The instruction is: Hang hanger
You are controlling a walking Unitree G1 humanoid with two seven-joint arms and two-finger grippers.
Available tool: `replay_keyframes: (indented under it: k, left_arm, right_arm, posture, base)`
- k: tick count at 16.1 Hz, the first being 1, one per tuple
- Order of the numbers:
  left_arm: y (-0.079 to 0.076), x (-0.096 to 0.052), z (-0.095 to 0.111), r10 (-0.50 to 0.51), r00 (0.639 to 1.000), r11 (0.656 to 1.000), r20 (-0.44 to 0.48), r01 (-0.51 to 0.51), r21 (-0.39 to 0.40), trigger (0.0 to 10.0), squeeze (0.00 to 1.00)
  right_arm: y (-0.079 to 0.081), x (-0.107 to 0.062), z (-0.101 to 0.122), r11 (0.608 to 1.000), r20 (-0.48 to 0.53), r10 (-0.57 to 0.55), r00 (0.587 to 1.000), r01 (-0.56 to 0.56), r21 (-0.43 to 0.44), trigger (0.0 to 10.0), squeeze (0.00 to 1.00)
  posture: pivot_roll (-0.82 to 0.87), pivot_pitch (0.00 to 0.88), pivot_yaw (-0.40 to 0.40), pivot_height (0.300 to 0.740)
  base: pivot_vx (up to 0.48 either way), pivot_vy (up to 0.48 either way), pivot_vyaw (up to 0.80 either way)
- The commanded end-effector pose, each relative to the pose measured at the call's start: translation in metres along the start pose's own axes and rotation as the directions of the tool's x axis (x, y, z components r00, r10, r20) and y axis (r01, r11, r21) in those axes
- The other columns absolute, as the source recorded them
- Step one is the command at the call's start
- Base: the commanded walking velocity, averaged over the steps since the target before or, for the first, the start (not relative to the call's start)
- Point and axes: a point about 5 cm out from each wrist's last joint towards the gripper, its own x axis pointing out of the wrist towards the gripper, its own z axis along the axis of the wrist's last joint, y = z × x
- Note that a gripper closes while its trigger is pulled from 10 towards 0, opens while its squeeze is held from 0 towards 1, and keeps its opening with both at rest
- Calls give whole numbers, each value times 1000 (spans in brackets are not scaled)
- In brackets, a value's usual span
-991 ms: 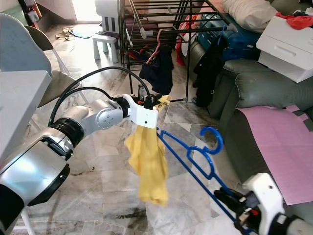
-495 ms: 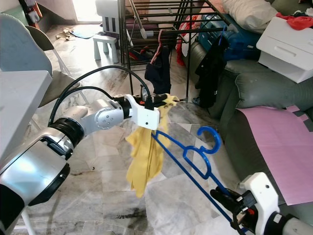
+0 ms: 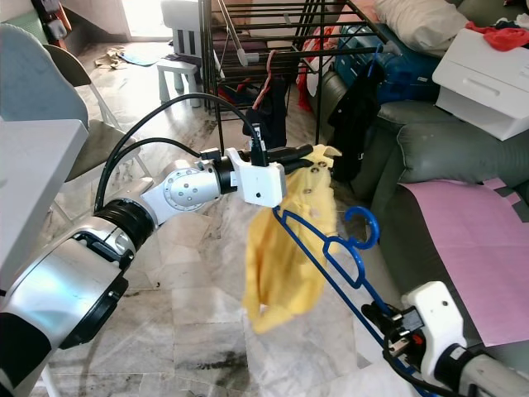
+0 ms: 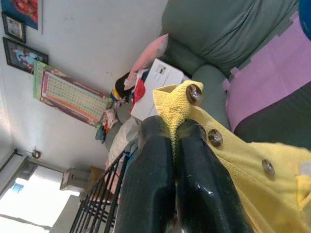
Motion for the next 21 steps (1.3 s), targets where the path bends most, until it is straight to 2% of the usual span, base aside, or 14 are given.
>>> replay_keyframes:
  k: [1, 3, 6, 10, 12, 14, 16, 19, 21]
  left_arm:
    - [4, 2, 0, 15, 1000, 1000, -13, -15, 21, 10000, 0]
    - [0, 0, -5, 3, 998, 1000, -60, -1, 20, 10000, 0]
    - [-6, 1, -16, 0, 983, 1000, -184, 6, 27, 10000, 0]
    - [-15, 2, -20, -31, 973, 998, -230, 43, 48, 10000, 0]
    - [-19, -4, -27, -66, 958, 992, -278, 93, 88, 10000, 0]
    - [-18, -10, -32, -66, 950, 988, -305, 105, 114, 10000, 0]
    - [-20, -12, -34, -76, 948, 986, -310, 117, 116, 10000, 0]
    - [-23, -16, -36, -91, 947, 984, -309, 133, 117, 10000, 0]
    - [-25, -15, -29, -113, 965, 985, -237, 140, 101, 10000, 0]
  right_arm:
    - [5, 1, 3, 999, 8, 28, 1000, -27, -24, 10000, 0]
    - [10, -3, 5, 998, 4, 58, 998, -58, -28, 10000, 0]
    - [23, -12, 9, 989, -3, 144, 990, -144, -34, 10000, 0]
    - [28, -27, 11, 980, -21, 191, 981, -192, -45, 10000, 0]
    - [16, -50, 12, 983, -51, 170, 984, -173, -64, 10000, 0]
    - [-7, -61, 12, 994, -77, 42, 996, -50, -100, 10000, 0]
    - [-17, -62, 13, 992, -74, -26, 997, 17, -126, 10000, 0]
    - [-21, -57, 11, 991, -59, -47, 997, 40, -127, 10000, 0]
    - [-19, -51, 5, 993, -64, -15, 998, 8, -117, 10000, 0]
  posture:
    - [-54, 0, -29, 740]
    - [-65, 0, -24, 740]
    - [-69, 0, -20, 740]
    - [-76, 0, -18, 740]
    - [-84, 0, -13, 740]
    - [-85, 0, -12, 740]
    - [-85, 0, -12, 740]
    - [-77, 0, -14, 740]
    - [-70, 0, -19, 740]
  base:
    - [0, 0, 0]
    - [0, 0, 0]
    - [0, 0, 0]
    - [0, 0, 0]
    - [0, 0, 0]
    - [0, 0, 0]
    - [0, 0, 0]
    - [0, 0, 0]
    - [0, 0, 0]
